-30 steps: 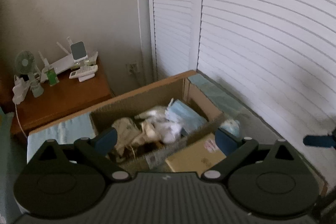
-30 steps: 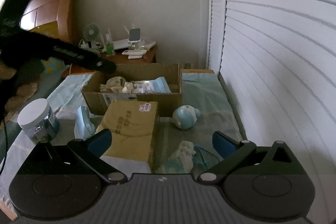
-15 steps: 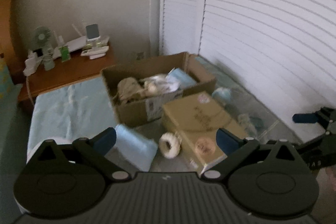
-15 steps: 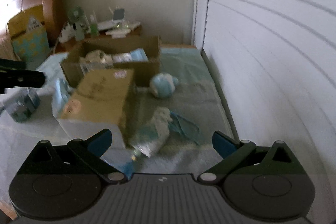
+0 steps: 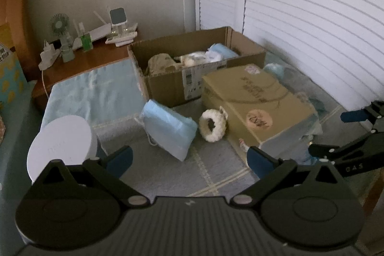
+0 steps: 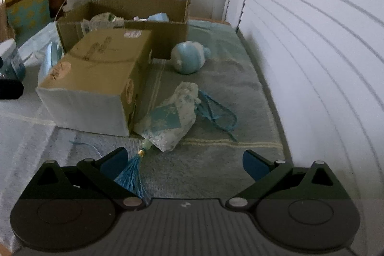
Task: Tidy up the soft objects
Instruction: 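Move the right tool toward the white-blue patterned pouch on the bed, then grasp the blue face mask with the left tool while the right tool approaches the pouch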
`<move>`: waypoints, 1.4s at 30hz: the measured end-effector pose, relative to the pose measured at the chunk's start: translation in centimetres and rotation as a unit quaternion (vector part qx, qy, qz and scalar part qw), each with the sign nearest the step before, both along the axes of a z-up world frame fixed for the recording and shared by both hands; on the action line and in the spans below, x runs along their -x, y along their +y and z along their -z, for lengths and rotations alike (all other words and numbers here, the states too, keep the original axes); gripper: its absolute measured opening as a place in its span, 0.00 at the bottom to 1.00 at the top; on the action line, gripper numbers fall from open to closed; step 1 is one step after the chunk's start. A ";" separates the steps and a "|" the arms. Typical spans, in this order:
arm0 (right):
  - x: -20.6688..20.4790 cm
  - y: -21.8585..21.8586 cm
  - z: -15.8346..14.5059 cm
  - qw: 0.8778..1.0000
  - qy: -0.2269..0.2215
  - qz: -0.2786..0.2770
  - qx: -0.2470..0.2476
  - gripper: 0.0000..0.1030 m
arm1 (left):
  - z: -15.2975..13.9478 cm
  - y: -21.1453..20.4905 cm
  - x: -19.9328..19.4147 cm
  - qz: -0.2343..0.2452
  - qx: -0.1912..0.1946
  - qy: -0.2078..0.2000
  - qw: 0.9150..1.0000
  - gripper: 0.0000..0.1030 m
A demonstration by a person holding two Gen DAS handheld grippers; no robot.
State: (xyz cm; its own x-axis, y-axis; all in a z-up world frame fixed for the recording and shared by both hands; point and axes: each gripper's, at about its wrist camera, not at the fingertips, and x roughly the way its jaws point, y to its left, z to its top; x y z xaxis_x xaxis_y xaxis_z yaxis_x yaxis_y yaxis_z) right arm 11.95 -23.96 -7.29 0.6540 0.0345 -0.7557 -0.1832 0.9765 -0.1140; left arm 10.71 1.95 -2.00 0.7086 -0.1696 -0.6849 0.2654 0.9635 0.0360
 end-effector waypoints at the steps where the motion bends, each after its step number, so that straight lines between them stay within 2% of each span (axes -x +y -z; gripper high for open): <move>1: -0.2 0.1 0.3 1.000 0.001 -0.001 0.001 1.00 | 0.2 0.1 -0.2 0.000 -0.002 0.002 1.000 0.98; 9: -1.3 -1.3 0.8 0.999 0.002 0.013 -0.037 1.00 | 2.1 -0.3 -1.4 0.022 -0.029 0.025 0.999 0.98; 16: -1.2 -1.3 0.9 0.999 -0.003 0.011 -0.038 1.00 | 4.5 -0.2 -2.3 0.034 -0.036 0.066 0.997 0.99; 19: -1.2 -1.3 0.9 0.999 -0.005 0.011 -0.038 1.00 | 4.6 0.1 -2.5 0.035 -0.024 0.071 0.997 1.00; 22: -1.0 -1.3 1.0 0.999 -0.008 0.011 -0.039 1.00 | 4.8 0.7 -3.1 0.022 0.004 0.094 0.995 1.00; 24: -1.0 -1.3 0.9 0.999 -0.008 0.012 -0.039 1.00 | 4.8 0.7 -3.1 0.028 0.001 0.093 0.995 1.00; 28: -1.0 -1.2 0.9 0.999 -0.008 0.015 -0.038 1.00 | 4.6 0.6 -3.3 0.025 -0.004 0.105 0.994 1.00; 30: -0.9 -1.2 0.9 0.999 -0.008 0.015 -0.038 1.00 | 4.2 0.3 -3.1 0.027 -0.019 0.099 0.995 0.99; 36: -0.9 -1.3 0.9 0.999 -0.010 0.016 -0.038 1.00 | 1.1 -0.6 -3.2 0.082 -0.059 0.067 0.993 0.99; 42: -0.8 -1.3 1.0 0.999 -0.013 0.016 -0.039 1.00 | -0.2 -0.4 -6.1 0.114 -0.095 0.066 0.987 0.99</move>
